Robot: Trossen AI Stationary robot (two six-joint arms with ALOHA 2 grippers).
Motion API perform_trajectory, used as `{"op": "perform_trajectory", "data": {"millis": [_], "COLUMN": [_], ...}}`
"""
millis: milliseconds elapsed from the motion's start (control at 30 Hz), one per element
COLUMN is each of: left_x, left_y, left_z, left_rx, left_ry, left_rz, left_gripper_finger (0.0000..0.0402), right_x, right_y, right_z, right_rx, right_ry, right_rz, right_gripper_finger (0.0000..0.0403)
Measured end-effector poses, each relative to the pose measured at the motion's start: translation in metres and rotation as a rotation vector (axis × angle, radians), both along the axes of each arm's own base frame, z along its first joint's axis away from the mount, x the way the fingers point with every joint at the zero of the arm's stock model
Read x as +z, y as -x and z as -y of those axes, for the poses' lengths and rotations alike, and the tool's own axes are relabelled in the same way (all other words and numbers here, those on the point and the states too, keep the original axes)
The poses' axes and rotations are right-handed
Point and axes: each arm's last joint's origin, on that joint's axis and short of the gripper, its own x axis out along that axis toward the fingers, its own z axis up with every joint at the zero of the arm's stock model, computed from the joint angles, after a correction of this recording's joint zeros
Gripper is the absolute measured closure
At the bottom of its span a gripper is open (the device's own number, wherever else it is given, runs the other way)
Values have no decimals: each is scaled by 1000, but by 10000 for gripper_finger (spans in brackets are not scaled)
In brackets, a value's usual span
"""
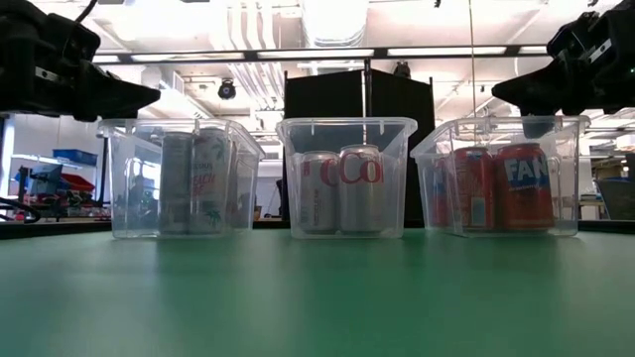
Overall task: Sort soda cans
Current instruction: Return to Home Position
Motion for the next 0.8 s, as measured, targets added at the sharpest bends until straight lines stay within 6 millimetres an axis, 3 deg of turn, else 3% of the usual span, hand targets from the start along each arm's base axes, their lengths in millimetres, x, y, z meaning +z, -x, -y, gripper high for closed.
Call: {"op": "perform_trajectory", "data": {"millis": [800], "left_x": [1], "left_y": [0], "left_z": [0], "left_rx": [4], "left_ry": [65], "left_rz": [10], "left_gripper_finger": [401], "right_x": [1], "right_y": [0], "right_z": [0], "right_rx": [-1], "right_ry": [4], "right_rz": [7], "right_gripper_finger": [390]}}
